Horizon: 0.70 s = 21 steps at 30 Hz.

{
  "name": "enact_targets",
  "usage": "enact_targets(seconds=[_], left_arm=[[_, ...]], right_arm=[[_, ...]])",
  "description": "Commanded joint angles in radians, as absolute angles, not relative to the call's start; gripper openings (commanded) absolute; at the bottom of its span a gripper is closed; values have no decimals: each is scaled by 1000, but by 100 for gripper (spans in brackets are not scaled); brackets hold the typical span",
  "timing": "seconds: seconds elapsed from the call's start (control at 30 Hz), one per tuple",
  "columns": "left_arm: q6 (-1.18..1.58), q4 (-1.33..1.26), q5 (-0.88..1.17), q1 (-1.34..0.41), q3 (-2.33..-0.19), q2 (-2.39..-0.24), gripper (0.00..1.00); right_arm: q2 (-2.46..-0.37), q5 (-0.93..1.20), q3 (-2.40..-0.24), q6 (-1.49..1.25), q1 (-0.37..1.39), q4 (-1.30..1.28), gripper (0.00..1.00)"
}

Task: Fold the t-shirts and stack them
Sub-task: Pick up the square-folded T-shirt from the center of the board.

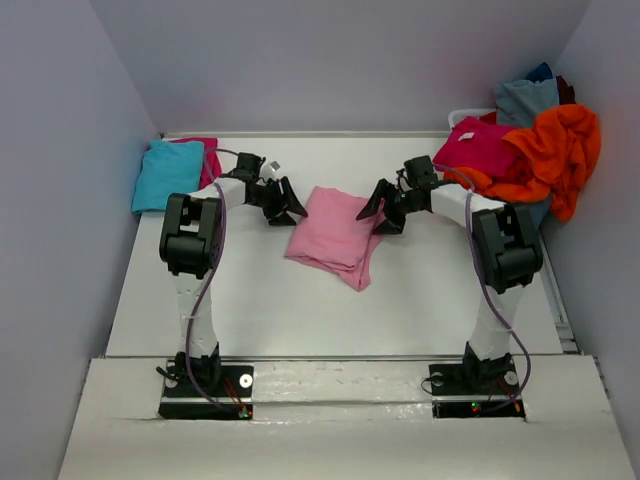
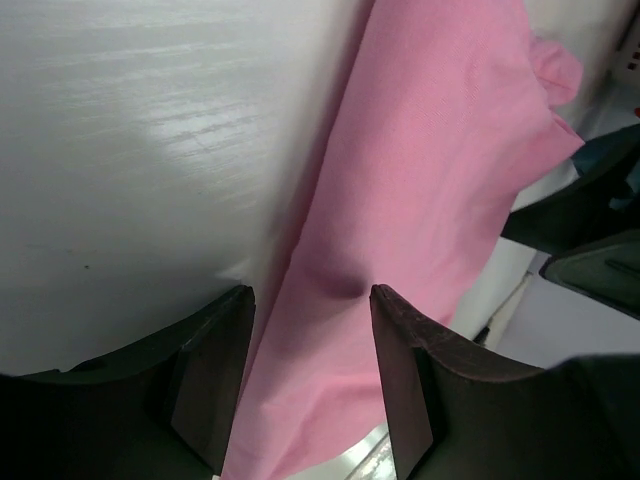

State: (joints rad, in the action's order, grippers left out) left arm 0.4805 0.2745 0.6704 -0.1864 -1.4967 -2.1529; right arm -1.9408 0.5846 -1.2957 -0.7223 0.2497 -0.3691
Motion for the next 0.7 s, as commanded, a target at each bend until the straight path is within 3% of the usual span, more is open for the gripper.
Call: enact_targets(seconds=[0.0, 0.3, 0.67], left_arm=[[460, 265, 747, -178, -1421, -2220, 64], [456, 259, 759, -169, -1387, -2240, 64], [468, 253, 767, -169, -1393, -2252, 64]], right_arm=[[-2003, 629, -1437, -699, 282, -371, 74], [-2000, 630, -1506, -704, 291, -411, 73], [-1833, 575, -1402, -712, 291, -422, 73]])
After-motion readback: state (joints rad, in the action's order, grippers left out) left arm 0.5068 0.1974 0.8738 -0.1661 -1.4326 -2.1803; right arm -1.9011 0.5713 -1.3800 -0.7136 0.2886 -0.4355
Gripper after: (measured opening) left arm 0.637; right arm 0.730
